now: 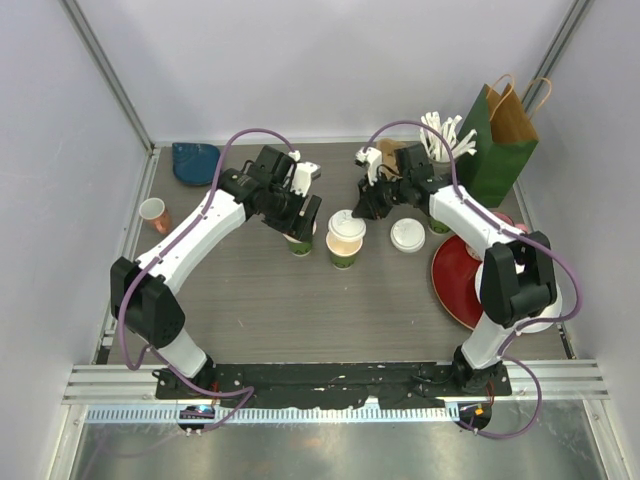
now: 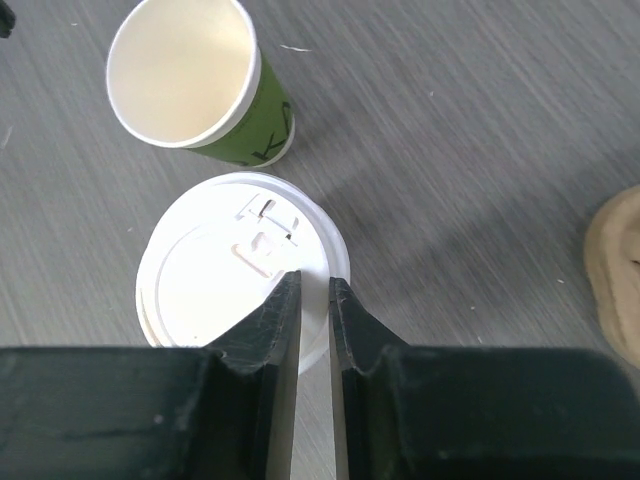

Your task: Pack the takeout coffee

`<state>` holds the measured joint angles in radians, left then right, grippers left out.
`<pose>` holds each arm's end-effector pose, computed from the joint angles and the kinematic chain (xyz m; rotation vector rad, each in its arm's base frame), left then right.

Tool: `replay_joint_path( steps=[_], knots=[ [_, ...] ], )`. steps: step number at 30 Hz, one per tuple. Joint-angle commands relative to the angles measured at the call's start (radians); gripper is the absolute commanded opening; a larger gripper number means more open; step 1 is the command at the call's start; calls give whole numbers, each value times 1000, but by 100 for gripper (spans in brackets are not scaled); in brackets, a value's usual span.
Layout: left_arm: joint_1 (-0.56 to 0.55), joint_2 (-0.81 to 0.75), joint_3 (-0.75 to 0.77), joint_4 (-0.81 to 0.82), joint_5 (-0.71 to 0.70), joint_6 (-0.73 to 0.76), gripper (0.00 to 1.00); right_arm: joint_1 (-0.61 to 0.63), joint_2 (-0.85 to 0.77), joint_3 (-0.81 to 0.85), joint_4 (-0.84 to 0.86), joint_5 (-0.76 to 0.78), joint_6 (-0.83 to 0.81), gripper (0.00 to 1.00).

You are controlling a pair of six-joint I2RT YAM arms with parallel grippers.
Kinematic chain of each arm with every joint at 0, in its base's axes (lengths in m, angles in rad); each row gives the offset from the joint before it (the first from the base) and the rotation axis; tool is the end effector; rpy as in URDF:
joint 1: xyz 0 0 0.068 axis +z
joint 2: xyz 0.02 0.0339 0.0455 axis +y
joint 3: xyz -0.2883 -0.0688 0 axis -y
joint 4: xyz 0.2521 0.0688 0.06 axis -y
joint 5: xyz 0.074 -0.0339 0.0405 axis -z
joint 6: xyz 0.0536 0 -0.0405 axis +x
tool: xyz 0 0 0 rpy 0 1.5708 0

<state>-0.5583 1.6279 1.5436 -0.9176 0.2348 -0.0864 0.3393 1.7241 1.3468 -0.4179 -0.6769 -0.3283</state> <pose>0.2993 -0.2016 0.3336 0.7014 2.5304 -0.5366 0.3675 0.1653 0.2787 -1.0458 2.0256 0.7993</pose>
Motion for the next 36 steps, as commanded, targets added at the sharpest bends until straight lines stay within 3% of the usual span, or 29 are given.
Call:
replay_joint_path(
  steps=[1,6,16,36],
  knots=[
    [-3,-16,19,5,-8,14,71,50,-116,-38,90,159,5,1],
    [-3,-11,23,13,-15,8,71,144,-196,-133,140,307,-15,1],
    [-3,-5,24,16,-17,4,71,164,-179,-138,125,405,-8,1],
    [-3,-3,33,6,-23,11,71,173,-150,-123,94,338,-12,1]
  ],
)
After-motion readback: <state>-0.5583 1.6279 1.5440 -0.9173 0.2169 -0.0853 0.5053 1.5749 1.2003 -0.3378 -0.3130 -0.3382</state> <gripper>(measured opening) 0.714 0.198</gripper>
